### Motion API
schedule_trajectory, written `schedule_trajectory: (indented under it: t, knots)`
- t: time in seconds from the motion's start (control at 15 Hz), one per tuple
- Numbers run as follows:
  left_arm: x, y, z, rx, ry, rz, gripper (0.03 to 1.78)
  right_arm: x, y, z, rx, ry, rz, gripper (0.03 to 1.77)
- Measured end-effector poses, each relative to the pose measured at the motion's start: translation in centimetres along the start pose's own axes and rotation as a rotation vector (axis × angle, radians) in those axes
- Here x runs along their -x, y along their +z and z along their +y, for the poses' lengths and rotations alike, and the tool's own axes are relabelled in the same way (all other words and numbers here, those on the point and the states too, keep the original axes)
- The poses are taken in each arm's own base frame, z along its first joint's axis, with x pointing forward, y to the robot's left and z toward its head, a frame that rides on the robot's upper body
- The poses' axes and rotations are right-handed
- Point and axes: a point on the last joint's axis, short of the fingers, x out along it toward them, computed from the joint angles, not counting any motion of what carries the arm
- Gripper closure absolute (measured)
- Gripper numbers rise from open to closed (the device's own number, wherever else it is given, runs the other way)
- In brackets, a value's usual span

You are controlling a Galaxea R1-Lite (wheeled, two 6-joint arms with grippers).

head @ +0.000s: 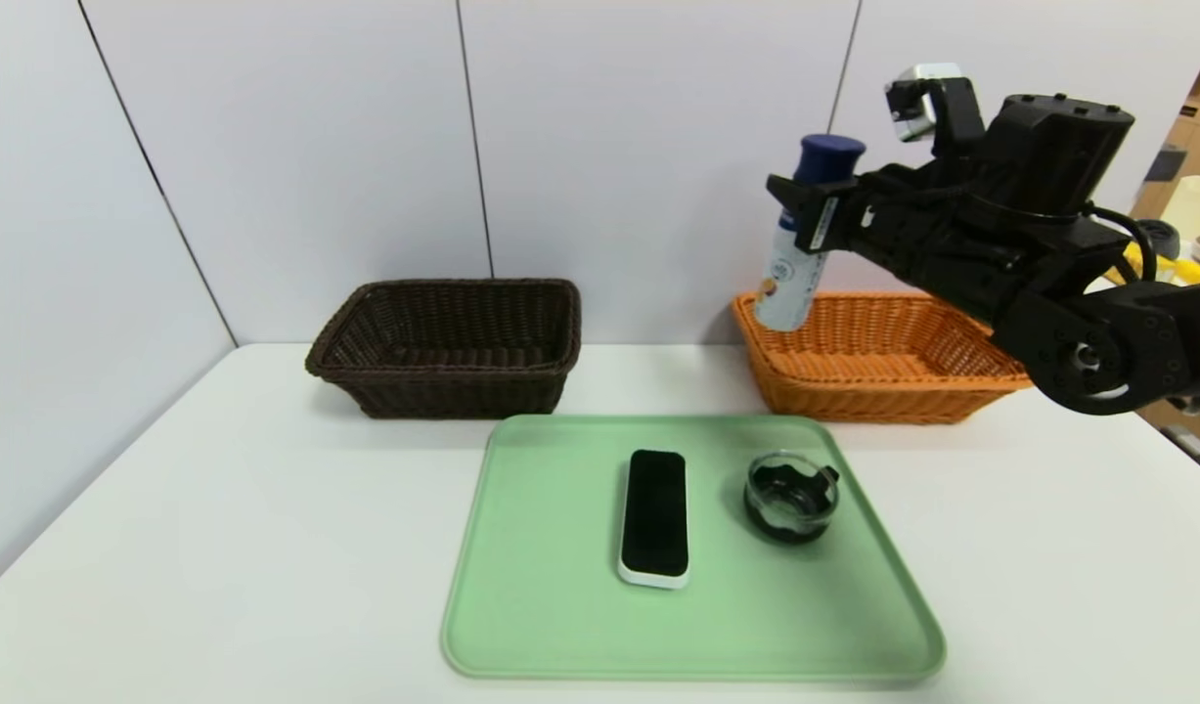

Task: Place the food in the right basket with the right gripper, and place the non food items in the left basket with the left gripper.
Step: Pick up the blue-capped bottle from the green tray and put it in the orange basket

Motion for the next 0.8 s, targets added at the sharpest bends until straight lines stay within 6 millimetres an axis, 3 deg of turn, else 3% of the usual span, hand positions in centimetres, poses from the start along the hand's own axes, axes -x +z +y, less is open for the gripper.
schedule_trajectory:
  t: [0.47, 0.8]
  knots:
    - [0.0, 0.0, 0.0, 0.000, 0.000, 0.000, 0.12, -1.4, -3.5, -8.2, 0.029, -0.203, 0.073, 0.99]
    - [0.0, 0.0, 0.0, 0.000, 0.000, 0.000, 0.12, -2.2, -6.7, -10.7, 0.028, -0.256, 0.137, 0.99]
